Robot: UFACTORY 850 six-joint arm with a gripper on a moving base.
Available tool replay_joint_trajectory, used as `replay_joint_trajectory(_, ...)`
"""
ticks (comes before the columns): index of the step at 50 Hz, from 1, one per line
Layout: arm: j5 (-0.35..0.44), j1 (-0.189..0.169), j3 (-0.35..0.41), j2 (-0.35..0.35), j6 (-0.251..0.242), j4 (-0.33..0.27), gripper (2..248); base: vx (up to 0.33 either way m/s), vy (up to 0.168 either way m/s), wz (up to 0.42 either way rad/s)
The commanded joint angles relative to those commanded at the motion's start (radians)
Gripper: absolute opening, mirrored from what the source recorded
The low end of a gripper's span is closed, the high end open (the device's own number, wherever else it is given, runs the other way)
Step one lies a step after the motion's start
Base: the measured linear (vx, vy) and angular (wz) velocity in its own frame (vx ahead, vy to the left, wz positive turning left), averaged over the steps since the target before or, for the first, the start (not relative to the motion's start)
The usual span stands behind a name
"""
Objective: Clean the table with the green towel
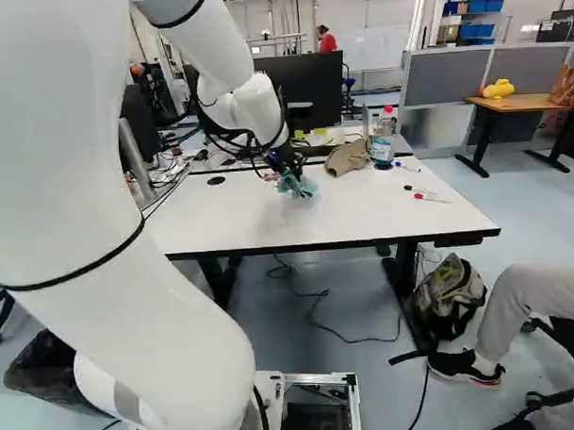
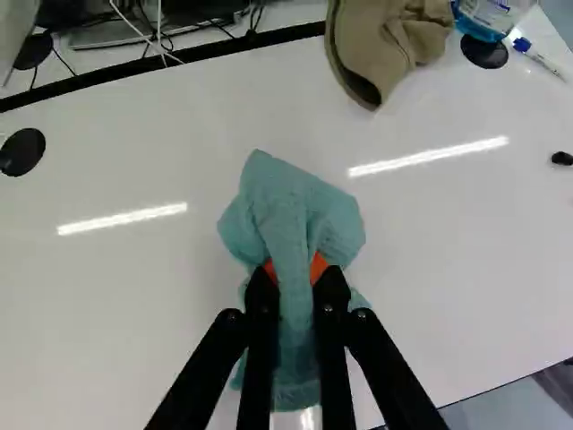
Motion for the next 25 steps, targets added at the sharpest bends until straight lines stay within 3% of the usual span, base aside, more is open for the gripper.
replay_joint_trajectory(25,0.000,0.050,-0.123,-0.107,0.000,0.000,50,0.000,0.000,0.000)
